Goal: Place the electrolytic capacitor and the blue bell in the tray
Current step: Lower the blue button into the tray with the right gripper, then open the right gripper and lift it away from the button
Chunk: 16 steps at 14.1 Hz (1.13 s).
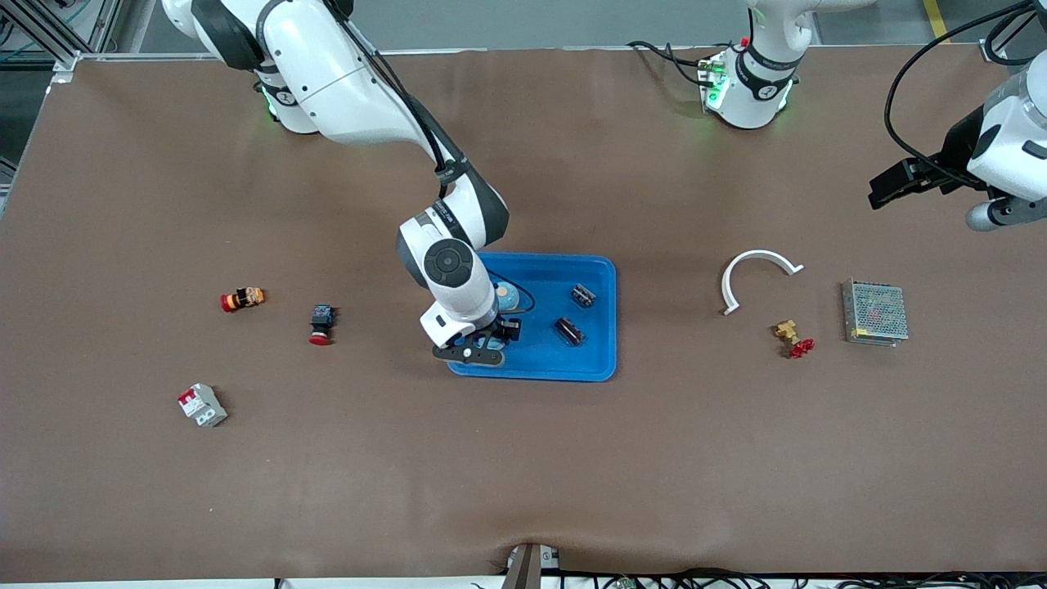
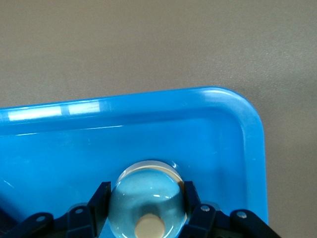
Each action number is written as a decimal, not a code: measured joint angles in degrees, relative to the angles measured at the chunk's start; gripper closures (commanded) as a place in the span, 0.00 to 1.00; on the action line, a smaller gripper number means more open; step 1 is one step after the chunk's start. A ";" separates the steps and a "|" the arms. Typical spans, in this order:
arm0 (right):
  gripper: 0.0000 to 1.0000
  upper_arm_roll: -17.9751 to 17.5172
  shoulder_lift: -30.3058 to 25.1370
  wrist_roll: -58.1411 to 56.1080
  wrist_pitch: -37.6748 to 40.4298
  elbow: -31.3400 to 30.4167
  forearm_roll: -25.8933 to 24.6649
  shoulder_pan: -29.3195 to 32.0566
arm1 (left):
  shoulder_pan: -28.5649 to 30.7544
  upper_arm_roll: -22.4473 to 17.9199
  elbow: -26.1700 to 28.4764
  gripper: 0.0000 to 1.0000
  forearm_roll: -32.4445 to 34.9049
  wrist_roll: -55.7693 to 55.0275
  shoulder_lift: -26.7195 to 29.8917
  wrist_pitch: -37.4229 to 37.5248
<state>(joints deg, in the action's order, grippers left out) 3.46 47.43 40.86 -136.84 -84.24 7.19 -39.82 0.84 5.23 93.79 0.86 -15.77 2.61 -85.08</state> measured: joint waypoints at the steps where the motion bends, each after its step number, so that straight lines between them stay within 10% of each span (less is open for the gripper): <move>1: 0.00 0.01 0.00 0.00 -0.02 0.00 0.00 0.00 | 0.00 0.00 0.00 0.00 0.00 0.00 0.00 0.00; 10: 0.00 0.88 -1.84 0.37 2.27 0.51 0.00 0.10 | 0.00 0.00 -0.14 0.00 0.00 0.49 0.10 -0.09; 16: 0.00 2.78 -18.31 -0.26 20.80 -0.39 -0.01 4.25 | -0.01 0.04 -0.38 0.00 0.00 1.35 1.49 -0.87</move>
<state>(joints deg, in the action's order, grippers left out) 6.24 29.12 40.60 -116.04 -84.62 7.17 -35.57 0.83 5.27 93.41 0.86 -14.42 4.10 -85.95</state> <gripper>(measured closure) 0.000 0.000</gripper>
